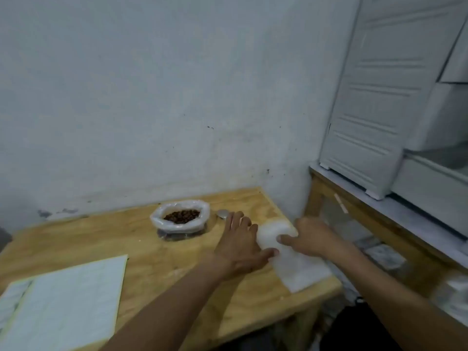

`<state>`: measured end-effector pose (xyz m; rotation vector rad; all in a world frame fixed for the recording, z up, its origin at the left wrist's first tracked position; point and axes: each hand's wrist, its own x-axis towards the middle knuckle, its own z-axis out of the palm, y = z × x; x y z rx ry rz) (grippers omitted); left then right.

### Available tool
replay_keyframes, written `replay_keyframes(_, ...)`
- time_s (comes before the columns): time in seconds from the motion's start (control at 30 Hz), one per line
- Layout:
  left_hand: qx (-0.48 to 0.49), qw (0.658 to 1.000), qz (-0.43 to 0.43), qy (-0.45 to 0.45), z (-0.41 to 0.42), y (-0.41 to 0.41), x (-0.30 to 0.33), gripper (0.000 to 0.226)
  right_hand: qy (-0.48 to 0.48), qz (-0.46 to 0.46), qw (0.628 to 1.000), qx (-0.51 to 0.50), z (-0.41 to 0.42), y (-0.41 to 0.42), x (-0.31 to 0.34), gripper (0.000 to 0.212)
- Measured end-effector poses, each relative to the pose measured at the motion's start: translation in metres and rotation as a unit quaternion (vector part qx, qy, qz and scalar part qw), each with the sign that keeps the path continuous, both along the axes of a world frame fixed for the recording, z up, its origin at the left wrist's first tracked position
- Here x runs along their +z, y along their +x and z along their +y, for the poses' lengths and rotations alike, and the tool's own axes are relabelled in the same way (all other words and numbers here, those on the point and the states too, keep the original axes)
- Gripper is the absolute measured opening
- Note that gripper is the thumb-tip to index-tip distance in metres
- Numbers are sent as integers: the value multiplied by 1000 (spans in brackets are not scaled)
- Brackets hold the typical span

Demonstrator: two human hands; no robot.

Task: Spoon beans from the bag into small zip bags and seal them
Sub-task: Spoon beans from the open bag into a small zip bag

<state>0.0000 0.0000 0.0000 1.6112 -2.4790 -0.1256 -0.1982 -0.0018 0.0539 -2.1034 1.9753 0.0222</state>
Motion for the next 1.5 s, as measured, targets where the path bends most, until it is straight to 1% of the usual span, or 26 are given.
replay_keyframes(0.07,1,999,23,-22,6,-3,-3,93,10,-1,1000,-9,1,-2,-9,52)
replay_keyframes(0.1,7,999,37,-30,8,-5,-6,91,9,-11,1000,-14,2,-3,-14,56)
replay_keyframes(0.2,22,995,88,-52,8,-9,-10,96,-18,-68,996,-45,8,-3,-13,69)
replay_keyframes(0.23,25,992,112,-61,7,-10,-10,91,-35,-78,995,-52,8,-3,-11,70)
replay_keyframes(0.33,29,978,181,-97,3,-13,-13,62,-81,-101,989,-67,6,-1,-9,61)
replay_keyframes(0.43,41,962,249,-103,5,-11,-14,29,-73,-214,968,-109,-2,-5,-6,48)
replay_keyframes(0.47,52,954,280,-96,6,-9,-12,21,-66,-255,958,-115,-3,-6,-2,37)
replay_keyframes(0.53,71,932,343,-88,9,-5,-4,13,-48,-310,943,-107,-3,-8,7,5)
replay_keyframes(0.6,80,914,387,-87,8,2,8,11,-38,-349,932,-90,-5,-7,15,12)
replay_keyframes(0.7,77,884,455,-70,3,14,26,10,-33,-415,905,-84,-9,-1,24,2)
replay_keyframes(0.77,80,867,485,-89,2,24,40,10,-55,-439,894,-77,-15,10,27,18)
replay_keyframes(0.8,82,860,492,-110,1,29,48,9,-91,-426,897,-75,-16,18,30,27)
replay_keyframes(0.83,85,856,492,-135,1,35,55,9,-146,-406,899,-72,-17,28,34,33)
replay_keyframes(0.87,86,854,486,-163,1,42,63,8,-213,-393,892,-72,-16,39,40,34)
replay_keyframes(0.9,86,855,473,-193,0,48,71,6,-276,-387,878,-64,-14,50,47,30)
replay_keyframes(0.93,81,857,454,-229,-2,56,78,5,-317,-393,862,-49,-11,61,56,23)
replay_keyframes(0.97,74,858,429,-272,-5,64,85,4,-326,-404,854,-31,-8,73,65,19)
replay_keyframes(1.0,63,858,399,-318,-9,72,91,6,-310,-417,854,-10,-8,84,75,24)
replay_keyframes(1.07,42,855,338,-391,-16,85,104,12,-235,-440,866,19,-9,109,93,40)
replay_keyframes(1.1,33,852,314,-418,-19,91,109,17,-196,-453,869,24,-10,121,101,45)
replay_keyframes(1.17,16,848,288,-444,-24,103,118,22,-149,-488,860,20,-18,142,110,45)
replay_keyframes(1.27,10,847,301,-438,-29,120,126,11,-107,-546,830,32,-33,163,117,35)
replay_keyframes(1.33,21,850,330,-410,-29,130,133,8,-75,-575,814,44,-44,174,119,30)
replay_keyframes(1.4,67,850,400,-337,-23,136,141,15,-65,-581,809,58,-54,184,120,27)
replay_keyframes(1.43,97,845,440,-288,-21,138,145,18,-66,-580,809,66,-59,188,119,26)
replay_keyframes(1.5,145,829,500,-205,-20,142,152,17,-66,-575,812,81,-67,196,117,24)
